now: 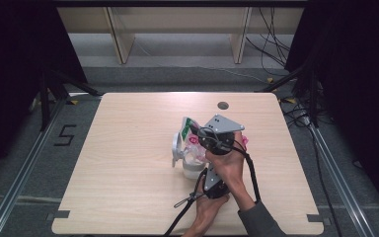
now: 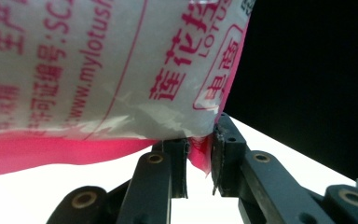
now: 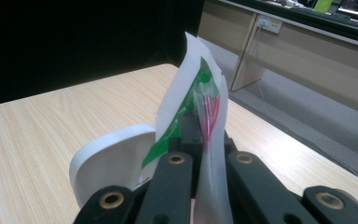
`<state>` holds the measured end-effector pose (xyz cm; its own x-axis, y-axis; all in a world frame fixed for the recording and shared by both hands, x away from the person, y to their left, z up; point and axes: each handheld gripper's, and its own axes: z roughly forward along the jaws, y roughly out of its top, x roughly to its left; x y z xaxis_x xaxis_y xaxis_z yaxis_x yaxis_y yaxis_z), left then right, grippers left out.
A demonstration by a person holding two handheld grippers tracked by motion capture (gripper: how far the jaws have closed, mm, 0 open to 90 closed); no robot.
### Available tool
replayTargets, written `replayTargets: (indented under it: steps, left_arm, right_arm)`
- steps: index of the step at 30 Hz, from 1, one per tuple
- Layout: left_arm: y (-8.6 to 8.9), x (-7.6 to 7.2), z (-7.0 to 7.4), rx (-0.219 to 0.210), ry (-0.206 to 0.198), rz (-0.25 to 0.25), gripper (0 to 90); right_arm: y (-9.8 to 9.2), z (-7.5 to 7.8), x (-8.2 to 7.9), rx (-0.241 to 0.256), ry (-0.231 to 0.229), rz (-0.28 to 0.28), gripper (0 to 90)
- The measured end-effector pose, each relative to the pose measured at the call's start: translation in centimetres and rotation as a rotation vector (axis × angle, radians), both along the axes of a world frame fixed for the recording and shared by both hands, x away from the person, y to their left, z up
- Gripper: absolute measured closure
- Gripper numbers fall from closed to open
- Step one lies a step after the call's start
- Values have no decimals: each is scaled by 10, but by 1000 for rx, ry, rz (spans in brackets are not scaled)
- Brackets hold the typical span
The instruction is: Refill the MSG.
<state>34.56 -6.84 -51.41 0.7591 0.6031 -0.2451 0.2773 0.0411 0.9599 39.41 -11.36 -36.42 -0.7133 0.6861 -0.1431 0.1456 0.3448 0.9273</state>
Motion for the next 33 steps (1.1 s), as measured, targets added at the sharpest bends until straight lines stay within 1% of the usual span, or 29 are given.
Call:
replayTargets:
  steps: [2,3,4,5,6,7,9,10,11,12,13,14,15,16,17,18,19,20,21,22,23,25,26,27,28,29,31,33]
  left_arm:
    - [-1,-1,0,-6,5,-2,777]
    - [0,-1,1,-5,5,-1,777]
    - [-1,0,0,-7,6,-1,777]
    - [-1,0,0,-11,3,4,777]
    - [-1,1,1,-3,6,3,777]
    - [-2,0,0,-7,4,9,777]
    - [-1,0,1,11,10,9,777]
    - [-1,0,0,-8,5,3,777]
    - [-2,1,0,-13,7,0,777]
    - [-3,1,-1,-17,5,6,777]
    - [-3,1,-1,-21,4,5,777]
    - [-3,1,-1,-21,4,4,777]
    - [-3,1,-1,-22,5,4,777]
    - [-2,1,-1,-16,7,4,777]
    - [-3,1,-1,-22,5,7,777]
    - [-3,1,-1,-19,13,3,777]
    - [-3,1,-1,-21,11,2,777]
    - [-2,1,-1,-19,13,1,777]
    - [-2,0,-1,-19,14,0,777]
    - [-2,0,-1,-19,12,1,777]
    - [-2,1,-1,-21,9,3,777]
    - [-2,2,0,-17,5,0,777]
    - [-3,1,-1,-20,10,-2,777]
    - [-3,1,-1,-17,11,-2,777]
    - [-2,1,-1,-16,11,-4,777]
    - [-2,2,-2,-11,7,-1,777]
    - [-3,2,-1,-16,7,0,777]
    - [-3,1,-1,-19,10,-2,776]
  right_arm:
    - [0,0,0,1,-1,-6,900]
    - [-1,1,1,-15,-6,2,900]
    - [-1,1,1,-13,-8,2,900]
    - [0,1,0,-1,4,3,900]
    - [1,0,0,-2,-11,-3,900]
    - [1,1,0,-6,-16,0,900]
    - [1,1,1,-16,-22,0,900]
    - [1,1,0,-18,-7,3,900]
    - [0,1,1,-26,-21,-2,900]
    - [1,0,0,-20,-3,9,900]
    - [0,0,1,-25,-10,8,900]
    - [0,0,1,-25,-5,7,900]
    - [1,-1,-1,-6,16,-9,900]
    - [1,-1,2,-18,-20,3,900]
    - [1,-1,1,-20,-8,1,900]
    - [1,-2,1,-23,-16,-7,900]
    - [1,-1,2,-32,-25,2,900]
    - [1,-1,2,-31,-22,1,900]
    - [0,-1,2,-36,-10,4,900]
    - [1,-1,1,-16,15,-5,900]
    - [2,-1,1,-17,-7,-3,900]
    - [2,-1,-1,-15,-1,-6,900]
    - [2,-1,-1,-24,7,-1,900]
    - [3,-1,1,-35,-1,6,900]
    - [3,-2,2,-34,-15,-1,900]
    - [3,-3,2,-32,-7,0,900]
    - [2,-2,2,-35,-16,5,900]
    - [3,-2,1,-31,-2,2,900]
